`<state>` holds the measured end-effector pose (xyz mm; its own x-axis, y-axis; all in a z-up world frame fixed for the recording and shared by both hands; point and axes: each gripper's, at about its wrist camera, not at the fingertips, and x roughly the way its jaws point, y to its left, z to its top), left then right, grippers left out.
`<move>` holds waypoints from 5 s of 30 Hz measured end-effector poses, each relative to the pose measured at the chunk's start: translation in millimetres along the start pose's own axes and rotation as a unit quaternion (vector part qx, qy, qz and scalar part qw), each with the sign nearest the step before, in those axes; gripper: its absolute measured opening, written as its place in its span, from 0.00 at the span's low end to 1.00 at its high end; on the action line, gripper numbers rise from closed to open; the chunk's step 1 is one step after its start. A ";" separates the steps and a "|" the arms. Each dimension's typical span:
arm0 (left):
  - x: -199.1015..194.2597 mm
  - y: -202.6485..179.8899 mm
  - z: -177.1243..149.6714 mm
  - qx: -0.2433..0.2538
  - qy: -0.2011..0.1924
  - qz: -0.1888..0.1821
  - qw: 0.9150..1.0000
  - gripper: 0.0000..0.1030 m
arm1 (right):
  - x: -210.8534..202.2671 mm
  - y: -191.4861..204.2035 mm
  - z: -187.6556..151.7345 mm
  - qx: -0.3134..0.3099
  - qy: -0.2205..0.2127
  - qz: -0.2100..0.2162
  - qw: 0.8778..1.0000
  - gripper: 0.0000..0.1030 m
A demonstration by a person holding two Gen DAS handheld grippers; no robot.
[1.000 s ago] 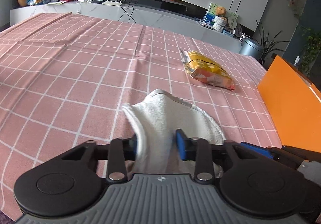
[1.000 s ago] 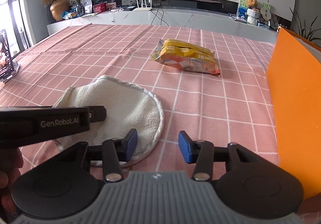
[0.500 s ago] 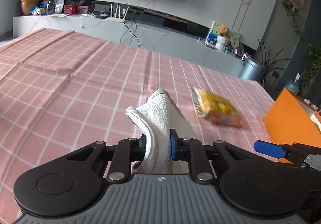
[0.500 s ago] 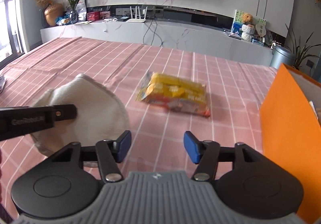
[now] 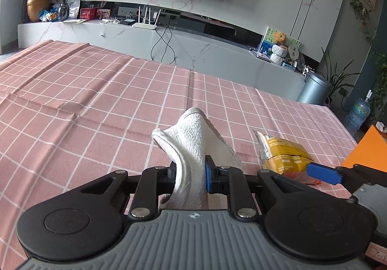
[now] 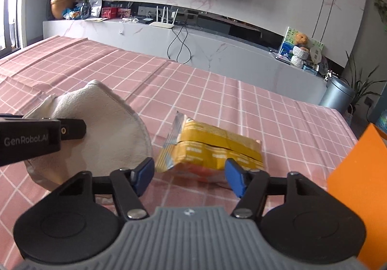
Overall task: Organize soft objects
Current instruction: 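Grasp the yellow snack packet with the right tool while the left tool holds the towel pad, then carry the towel pad and snack packet into the orange box with both tools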
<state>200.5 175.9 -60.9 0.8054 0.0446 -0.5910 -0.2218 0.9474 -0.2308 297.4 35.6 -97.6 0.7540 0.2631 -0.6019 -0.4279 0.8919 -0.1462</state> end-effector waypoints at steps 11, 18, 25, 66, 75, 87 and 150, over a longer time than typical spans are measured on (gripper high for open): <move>0.5 -1.9 -9.1 -0.006 0.018 -0.001 1.000 0.21 | 6.0 8.4 -0.9 -0.026 -0.008 0.007 1.000 0.12; -17.3 -11.3 -20.3 0.002 0.027 -0.006 1.000 0.21 | -23.8 3.9 -11.4 -0.018 -0.009 0.037 0.999 0.04; -45.0 -13.4 -42.1 0.017 0.042 0.002 0.999 0.21 | -79.1 3.1 -45.4 -0.024 -0.003 0.066 0.998 0.03; -96.7 -40.2 -79.0 0.045 0.049 -0.003 0.998 0.21 | -150.9 -72.3 -107.0 0.278 0.059 0.038 0.958 0.88; -84.5 -36.7 -76.2 0.042 0.052 -0.003 0.998 0.21 | -114.8 -68.6 -100.6 0.332 0.092 0.030 0.938 0.83; -66.4 -24.1 -76.8 0.027 0.067 0.006 0.997 0.29 | -92.0 -36.5 -78.6 0.226 0.083 0.043 0.970 0.81; -100.3 -257.3 -2.5 0.187 -0.010 -0.266 0.946 0.19 | -251.9 -287.7 -64.0 0.104 0.013 0.013 0.994 0.51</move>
<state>175.4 -73.1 55.8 0.7597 -0.4671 -0.4525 0.4246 0.8833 -0.1990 198.6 -310.8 45.9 0.7293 0.2803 -0.6241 -0.3327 0.9424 0.0345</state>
